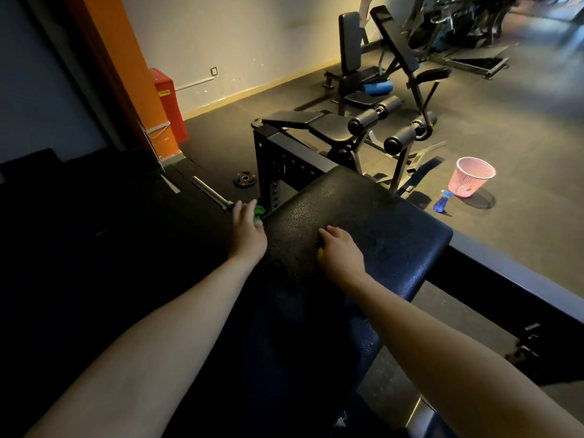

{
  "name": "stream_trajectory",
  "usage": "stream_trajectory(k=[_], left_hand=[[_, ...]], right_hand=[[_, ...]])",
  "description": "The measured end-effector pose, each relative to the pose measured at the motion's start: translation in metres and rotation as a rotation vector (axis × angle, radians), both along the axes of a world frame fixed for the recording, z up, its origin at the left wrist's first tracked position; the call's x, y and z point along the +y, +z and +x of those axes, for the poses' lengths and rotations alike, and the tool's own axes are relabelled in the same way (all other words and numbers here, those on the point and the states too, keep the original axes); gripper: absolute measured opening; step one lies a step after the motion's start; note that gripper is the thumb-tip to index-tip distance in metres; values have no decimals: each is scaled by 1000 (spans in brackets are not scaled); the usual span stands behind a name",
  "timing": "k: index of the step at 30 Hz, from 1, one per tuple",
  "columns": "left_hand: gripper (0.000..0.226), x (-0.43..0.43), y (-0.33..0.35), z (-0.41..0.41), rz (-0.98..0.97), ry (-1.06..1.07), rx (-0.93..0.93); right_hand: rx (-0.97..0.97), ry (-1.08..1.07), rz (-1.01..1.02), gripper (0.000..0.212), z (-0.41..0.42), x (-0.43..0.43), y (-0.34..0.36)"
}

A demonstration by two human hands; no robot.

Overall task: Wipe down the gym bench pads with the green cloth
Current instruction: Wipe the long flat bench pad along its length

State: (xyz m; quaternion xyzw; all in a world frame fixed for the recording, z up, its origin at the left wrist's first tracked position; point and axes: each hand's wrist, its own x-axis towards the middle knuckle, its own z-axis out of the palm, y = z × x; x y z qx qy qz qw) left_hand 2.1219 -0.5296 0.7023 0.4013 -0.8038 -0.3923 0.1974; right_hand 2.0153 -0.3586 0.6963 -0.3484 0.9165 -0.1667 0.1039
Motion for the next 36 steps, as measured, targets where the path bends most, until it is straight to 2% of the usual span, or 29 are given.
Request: stream_trajectory(k=[2, 3, 5, 7, 12, 16, 18, 20, 23, 26, 31, 36], left_hand=[[50, 2, -9, -11, -168, -125, -242], [49, 7, -15, -16, -275, -169, -304], [49, 18, -21, -23, -388, -192, -316], [48, 26, -25, -27, -418, -217, -267], [41, 56, -29, -19, -412, -423, -55], [40, 44, -32, -17, -460, -501, 19], [41, 22, -29, -19, -484, -385, 20], [44, 2, -23, -22, -405, -241, -40], [49, -6, -22, -34, -303, -206, -179], [46, 8, -24, -45, -318, -197, -163], [42, 55, -27, -36, -427, -359, -47], [43, 61, -25, -25, -396, -482, -33]], right_hand=[[50, -14, -6, 49, 6, -2, -6], [67, -33, -23, 49, 6, -4, -5], [81, -56, -27, 47, 4, -5, -2], [88, -65, -15, 44, 2, -5, 0], [119, -83, -7, 40, 3, -5, -2], [117, -84, -20, 44, 4, -2, -4], [109, -68, -10, 47, 3, -2, -3], [101, -44, -3, 48, 3, -1, -3], [98, -23, 10, 49, 2, -1, -4], [104, -27, 16, 49, 0, -1, -7], [90, -49, -50, 50, -2, -3, -16], [27, 10, -96, 48, -7, 8, -15]])
